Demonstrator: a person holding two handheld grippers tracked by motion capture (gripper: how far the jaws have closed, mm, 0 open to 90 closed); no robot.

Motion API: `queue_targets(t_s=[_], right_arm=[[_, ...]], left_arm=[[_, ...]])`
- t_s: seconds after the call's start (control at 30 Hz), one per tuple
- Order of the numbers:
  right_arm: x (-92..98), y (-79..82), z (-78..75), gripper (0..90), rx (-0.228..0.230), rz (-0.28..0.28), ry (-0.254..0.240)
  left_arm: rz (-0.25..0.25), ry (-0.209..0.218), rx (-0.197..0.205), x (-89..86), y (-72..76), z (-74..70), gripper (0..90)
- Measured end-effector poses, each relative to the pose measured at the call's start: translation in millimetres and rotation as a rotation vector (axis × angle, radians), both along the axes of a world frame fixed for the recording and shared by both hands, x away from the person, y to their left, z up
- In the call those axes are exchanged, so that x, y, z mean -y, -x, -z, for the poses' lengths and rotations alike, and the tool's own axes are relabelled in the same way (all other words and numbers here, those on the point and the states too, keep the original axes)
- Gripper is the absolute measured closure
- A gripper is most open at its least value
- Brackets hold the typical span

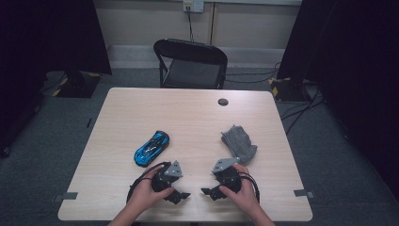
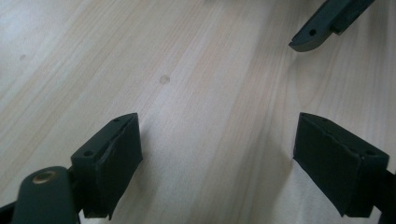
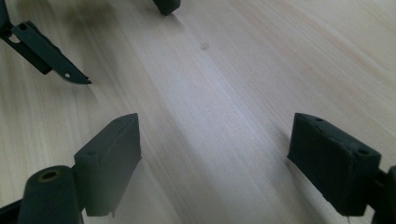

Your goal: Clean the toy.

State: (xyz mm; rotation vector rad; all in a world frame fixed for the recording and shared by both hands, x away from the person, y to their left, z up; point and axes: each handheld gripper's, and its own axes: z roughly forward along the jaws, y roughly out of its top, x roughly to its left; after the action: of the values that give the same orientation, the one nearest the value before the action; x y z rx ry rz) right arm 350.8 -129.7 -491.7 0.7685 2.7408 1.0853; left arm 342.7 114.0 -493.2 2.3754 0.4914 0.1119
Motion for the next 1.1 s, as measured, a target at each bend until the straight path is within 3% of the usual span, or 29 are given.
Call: queue_targets(t_s=[0.2,0.4,0.57,0.77,1.1], right_arm=[[-0.8,0.4,1.5,15.4,0.007,-0.014,0.004],[-1.8,1.8,2.1,14.9,0.017,-0.016,0.012],[-2.0,2.5,3.8,14.5,0.037,-0.038,0.007],[-1.2,5.2,11.7,13.5,0.103,-0.063,-0.040],[-3.0,4.4,11.9,13.1,0.103,-0.082,-0.042]], left_arm=[[0.043,-0.018,0.023,3.5,3.4,3.7,4.2],[0.046,0.004,0.027,3.1,4.0,6.6,0.1],[0.056,0.055,0.046,-1.8,1.9,10.9,0.0],[0.060,0.056,0.047,-1.9,1.4,11.0,0.0],[0.063,0.054,0.044,-2.2,0.8,10.9,0.0]])
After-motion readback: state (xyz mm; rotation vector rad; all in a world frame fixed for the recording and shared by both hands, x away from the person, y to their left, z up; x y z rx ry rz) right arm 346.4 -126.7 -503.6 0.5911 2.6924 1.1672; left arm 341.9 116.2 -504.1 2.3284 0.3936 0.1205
